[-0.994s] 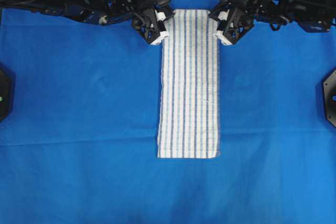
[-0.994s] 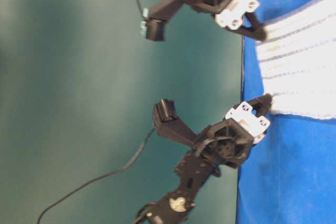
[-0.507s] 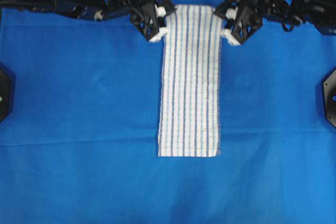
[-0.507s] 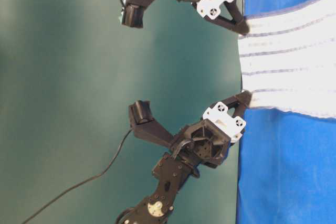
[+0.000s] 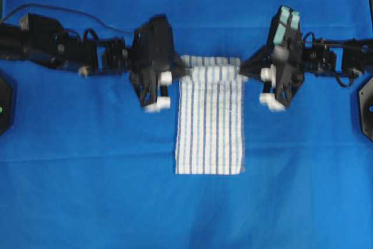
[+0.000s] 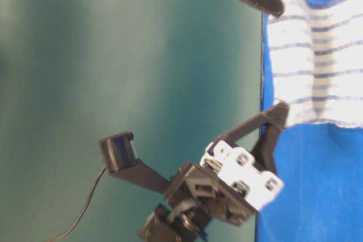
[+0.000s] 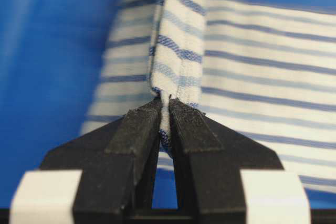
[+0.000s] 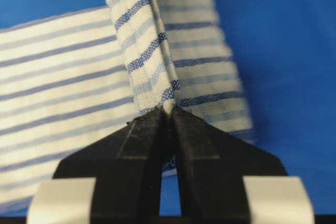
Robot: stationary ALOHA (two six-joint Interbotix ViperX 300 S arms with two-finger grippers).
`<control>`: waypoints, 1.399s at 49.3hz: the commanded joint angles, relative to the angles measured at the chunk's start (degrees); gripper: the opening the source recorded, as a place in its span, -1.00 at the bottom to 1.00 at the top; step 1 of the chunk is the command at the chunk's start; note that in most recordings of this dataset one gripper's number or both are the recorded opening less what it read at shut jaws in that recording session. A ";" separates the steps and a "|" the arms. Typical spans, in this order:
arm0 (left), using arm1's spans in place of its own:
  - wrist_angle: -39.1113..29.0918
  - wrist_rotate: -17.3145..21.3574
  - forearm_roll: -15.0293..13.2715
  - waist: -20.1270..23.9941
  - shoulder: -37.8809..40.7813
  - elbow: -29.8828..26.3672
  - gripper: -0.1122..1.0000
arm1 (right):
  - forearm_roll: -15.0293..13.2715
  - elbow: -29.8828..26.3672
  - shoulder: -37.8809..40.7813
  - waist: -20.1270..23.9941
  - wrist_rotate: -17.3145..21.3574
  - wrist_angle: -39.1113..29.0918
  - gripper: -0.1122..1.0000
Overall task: Fold the blue towel.
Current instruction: 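Pull the top end down over the strip's lower half with both grippers, then open both grippers and withdraw them sideways from the folded towel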
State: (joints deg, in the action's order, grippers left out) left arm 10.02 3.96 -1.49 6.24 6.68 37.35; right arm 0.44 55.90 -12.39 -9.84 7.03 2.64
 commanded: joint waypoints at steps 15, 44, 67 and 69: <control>0.09 -5.10 -0.09 -12.92 -0.70 0.00 -0.74 | 7.91 -0.44 0.26 15.47 -0.09 -0.70 -0.68; 0.09 -7.47 -0.09 -18.19 3.87 -0.70 -0.74 | 11.60 -4.04 7.73 22.32 -0.09 -1.14 -0.68; 0.09 -6.77 -0.18 -17.67 3.78 -0.70 -0.53 | 12.74 -6.42 9.14 22.85 -0.09 -3.52 -0.61; 0.09 -6.77 -0.18 -17.67 3.60 -0.62 -0.36 | 12.83 -6.77 9.14 22.85 -0.09 -3.78 -0.41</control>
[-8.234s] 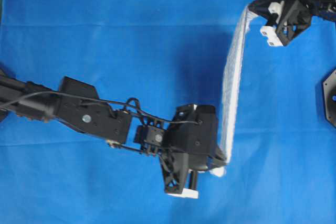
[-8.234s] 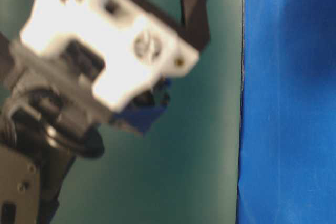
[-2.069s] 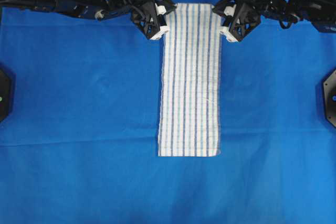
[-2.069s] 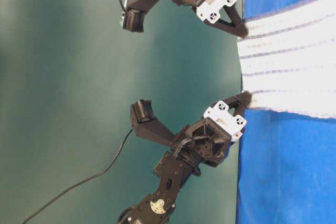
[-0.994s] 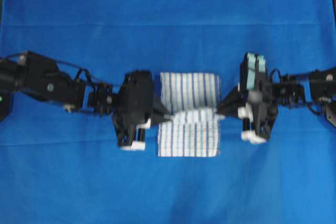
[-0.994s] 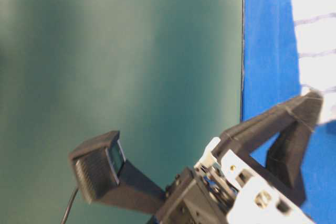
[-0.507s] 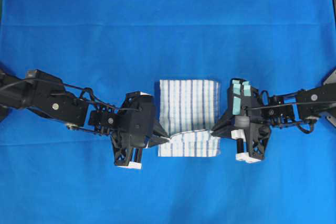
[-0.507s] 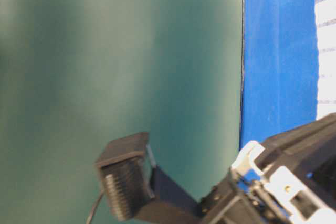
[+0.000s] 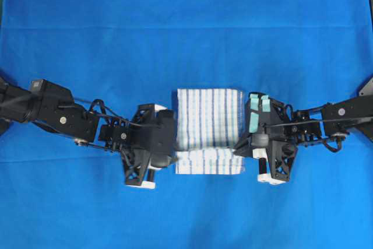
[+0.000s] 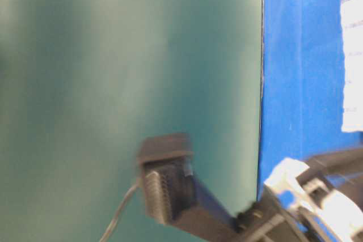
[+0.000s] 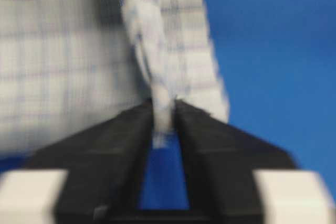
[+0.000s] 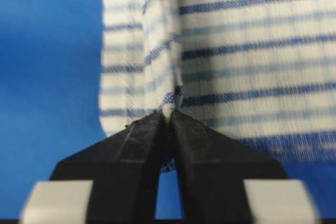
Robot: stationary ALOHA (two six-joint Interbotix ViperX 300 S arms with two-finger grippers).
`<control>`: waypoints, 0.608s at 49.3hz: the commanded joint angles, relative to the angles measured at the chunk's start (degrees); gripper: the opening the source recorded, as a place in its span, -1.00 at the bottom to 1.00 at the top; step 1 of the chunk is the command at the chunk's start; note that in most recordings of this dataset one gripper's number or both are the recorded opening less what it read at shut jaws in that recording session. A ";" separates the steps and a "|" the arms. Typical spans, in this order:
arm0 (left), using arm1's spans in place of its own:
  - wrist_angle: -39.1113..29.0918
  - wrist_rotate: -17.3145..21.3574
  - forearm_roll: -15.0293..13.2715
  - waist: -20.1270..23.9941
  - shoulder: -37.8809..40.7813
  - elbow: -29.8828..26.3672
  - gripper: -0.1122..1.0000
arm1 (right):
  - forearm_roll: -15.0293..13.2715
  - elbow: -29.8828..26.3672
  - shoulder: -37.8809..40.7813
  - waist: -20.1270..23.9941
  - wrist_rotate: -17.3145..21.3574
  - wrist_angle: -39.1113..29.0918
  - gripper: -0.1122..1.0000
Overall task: Fold the blue towel.
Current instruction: 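Open both grippers and withdraw them sideways from the folded towel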
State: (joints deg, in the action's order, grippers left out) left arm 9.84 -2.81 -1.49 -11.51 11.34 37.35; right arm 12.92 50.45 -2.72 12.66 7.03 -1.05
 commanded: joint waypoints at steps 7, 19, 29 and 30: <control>-1.32 0.44 -0.09 0.18 -2.99 -0.35 0.39 | 0.35 -2.55 -1.76 0.26 -0.18 -1.93 0.33; -11.25 0.62 0.09 1.67 -10.81 0.18 0.50 | -1.41 -3.52 -10.20 0.18 -0.97 -5.63 0.37; -15.73 0.70 0.18 3.43 -20.39 3.52 0.49 | -5.19 -1.41 -20.57 -1.14 -0.88 -8.79 0.37; -15.73 0.70 0.26 3.60 -21.45 4.13 0.49 | -5.63 -0.97 -21.71 -1.32 -0.88 -8.88 0.37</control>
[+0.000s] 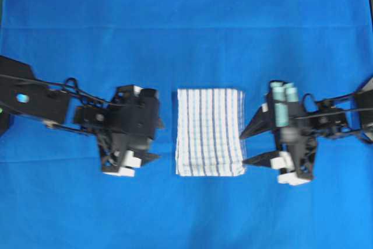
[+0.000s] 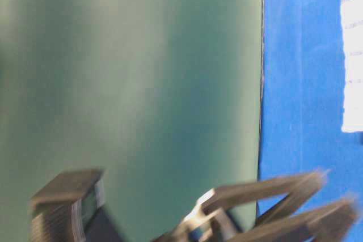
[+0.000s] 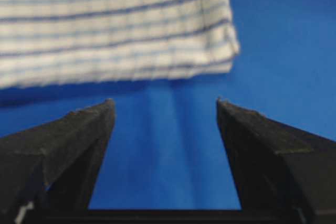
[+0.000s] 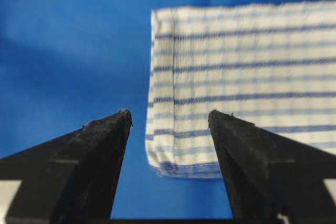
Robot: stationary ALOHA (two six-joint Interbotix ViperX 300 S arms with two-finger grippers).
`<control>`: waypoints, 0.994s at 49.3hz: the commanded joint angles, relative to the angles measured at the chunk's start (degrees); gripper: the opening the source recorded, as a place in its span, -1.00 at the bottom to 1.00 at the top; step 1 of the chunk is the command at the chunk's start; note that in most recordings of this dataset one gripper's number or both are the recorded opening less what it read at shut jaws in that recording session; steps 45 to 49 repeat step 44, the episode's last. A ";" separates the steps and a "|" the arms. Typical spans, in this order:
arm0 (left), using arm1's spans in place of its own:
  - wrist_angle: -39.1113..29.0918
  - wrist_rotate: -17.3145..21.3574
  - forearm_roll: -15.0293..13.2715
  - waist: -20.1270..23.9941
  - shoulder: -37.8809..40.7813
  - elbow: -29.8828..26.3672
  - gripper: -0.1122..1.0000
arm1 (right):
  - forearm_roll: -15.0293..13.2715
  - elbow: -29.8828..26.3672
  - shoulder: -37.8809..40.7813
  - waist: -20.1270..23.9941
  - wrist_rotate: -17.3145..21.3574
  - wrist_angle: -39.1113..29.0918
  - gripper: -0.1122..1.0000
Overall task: Fold the blue towel.
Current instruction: 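Open both grippers and withdraw them sideways from the folded towel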
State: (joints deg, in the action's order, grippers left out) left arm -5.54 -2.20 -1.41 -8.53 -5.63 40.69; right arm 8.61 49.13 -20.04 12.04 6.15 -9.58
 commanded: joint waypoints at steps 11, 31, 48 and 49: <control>0.00 0.09 0.18 2.55 -17.67 7.82 0.49 | -5.71 5.27 -18.02 -2.72 0.00 -1.14 0.37; 3.52 5.27 0.18 5.80 -39.20 19.25 0.49 | -11.78 12.66 -36.74 -11.51 0.09 -5.54 0.37; 4.75 5.36 0.18 9.49 -52.29 28.74 0.49 | -12.13 19.60 -42.19 -14.94 0.26 -3.52 0.37; 4.75 5.36 0.18 9.49 -52.29 28.74 0.49 | -12.13 19.60 -42.19 -14.94 0.26 -3.52 0.37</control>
